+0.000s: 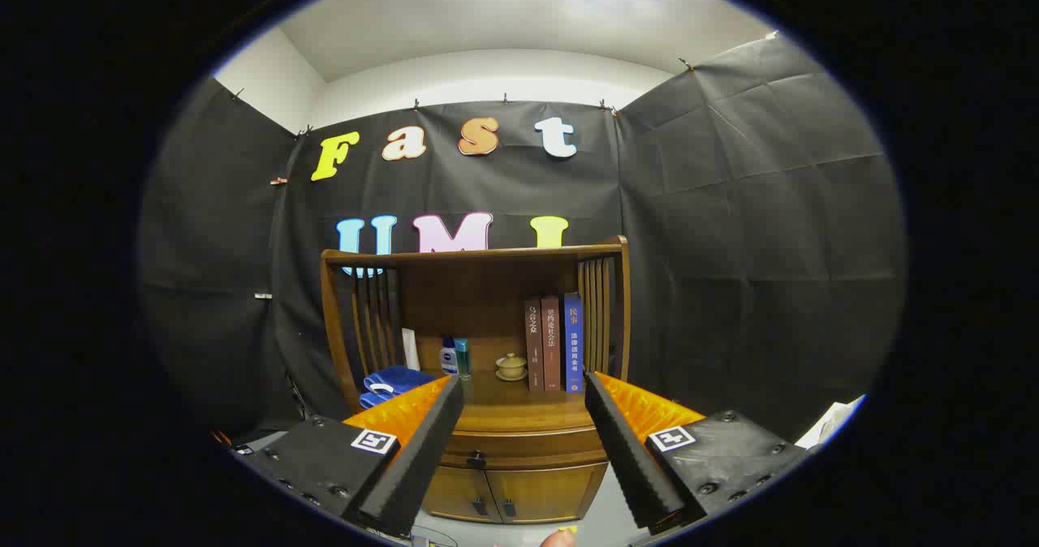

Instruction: Pull open the drawer, take out the items inside it, and place them on the countertop above the cabinet.

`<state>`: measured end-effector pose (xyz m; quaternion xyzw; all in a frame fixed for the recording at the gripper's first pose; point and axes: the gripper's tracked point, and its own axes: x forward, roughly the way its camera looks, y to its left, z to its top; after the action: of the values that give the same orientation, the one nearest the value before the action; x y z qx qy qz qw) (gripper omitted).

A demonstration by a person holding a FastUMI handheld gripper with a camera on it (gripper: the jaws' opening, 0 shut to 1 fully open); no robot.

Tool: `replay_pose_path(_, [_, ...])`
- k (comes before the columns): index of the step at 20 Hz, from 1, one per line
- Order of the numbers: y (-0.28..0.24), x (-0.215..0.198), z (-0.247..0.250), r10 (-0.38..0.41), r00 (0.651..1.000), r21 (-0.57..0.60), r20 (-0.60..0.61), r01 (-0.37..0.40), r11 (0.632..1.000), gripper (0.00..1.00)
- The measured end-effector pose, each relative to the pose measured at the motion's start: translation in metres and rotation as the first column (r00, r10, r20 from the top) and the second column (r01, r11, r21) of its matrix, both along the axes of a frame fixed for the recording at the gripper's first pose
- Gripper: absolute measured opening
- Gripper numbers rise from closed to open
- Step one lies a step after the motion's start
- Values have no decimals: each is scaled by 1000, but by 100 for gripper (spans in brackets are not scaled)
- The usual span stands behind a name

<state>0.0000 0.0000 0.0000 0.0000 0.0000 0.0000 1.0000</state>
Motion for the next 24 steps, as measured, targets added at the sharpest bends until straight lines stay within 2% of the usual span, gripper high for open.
replay_pose_path(15, [3, 1, 0, 24, 1000, -15, -1, -24, 1000, 97])
replay_pose_path(20, [4, 3, 1, 29, 1000, 17, 8, -29, 999, 97])
replay_pose_path(24, [21, 24, -7, 26, 999, 34, 29, -27, 999, 97])
